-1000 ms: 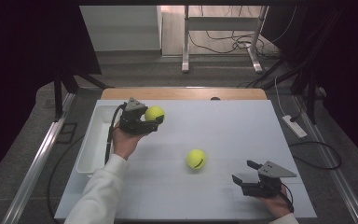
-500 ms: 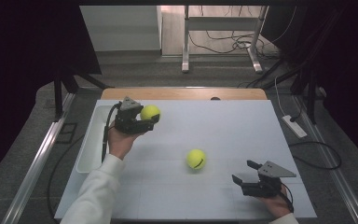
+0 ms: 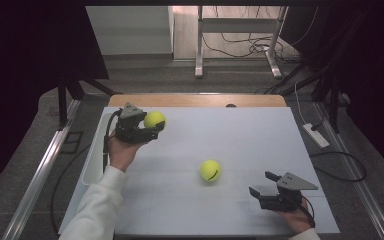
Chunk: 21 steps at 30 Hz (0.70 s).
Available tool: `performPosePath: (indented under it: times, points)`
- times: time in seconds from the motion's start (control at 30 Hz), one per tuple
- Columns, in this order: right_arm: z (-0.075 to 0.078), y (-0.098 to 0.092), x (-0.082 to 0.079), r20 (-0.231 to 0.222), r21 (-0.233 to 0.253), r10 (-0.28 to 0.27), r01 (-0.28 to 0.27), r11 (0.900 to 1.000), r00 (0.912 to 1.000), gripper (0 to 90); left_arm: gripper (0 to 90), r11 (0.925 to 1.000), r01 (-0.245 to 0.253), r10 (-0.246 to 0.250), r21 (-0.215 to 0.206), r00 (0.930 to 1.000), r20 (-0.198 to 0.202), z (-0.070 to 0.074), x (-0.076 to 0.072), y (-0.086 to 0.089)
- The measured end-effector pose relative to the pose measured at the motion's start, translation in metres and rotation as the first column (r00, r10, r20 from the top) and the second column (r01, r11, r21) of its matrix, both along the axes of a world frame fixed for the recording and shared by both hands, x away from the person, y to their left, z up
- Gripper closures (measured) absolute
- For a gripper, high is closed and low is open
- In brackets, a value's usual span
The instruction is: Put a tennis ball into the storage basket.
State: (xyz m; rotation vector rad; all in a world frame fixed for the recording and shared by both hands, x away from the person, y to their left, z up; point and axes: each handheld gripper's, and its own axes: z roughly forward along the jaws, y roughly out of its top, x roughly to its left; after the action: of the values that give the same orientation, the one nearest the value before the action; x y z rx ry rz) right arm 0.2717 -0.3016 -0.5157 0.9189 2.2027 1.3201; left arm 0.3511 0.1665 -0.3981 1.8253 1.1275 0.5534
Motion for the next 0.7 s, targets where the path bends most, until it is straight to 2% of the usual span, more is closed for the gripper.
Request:
performPosePath:
  times: [0.27,0.7]
  points:
    - [0.000,0.000,0.000,0.001,0.000,-0.001,0.001,1.000,1.0000,15.6,28.1,0.9996,-0.020,0.021,-0.020,0.9998,0.008,0.003,-0.002,0.011]
    - [0.000,0.000,0.000,0.001,-0.001,-0.001,0.001,1.000,1.0000,15.6,28.1,0.9988,-0.047,0.048,-0.014,0.9988,0.013,0.005,-0.005,0.023]
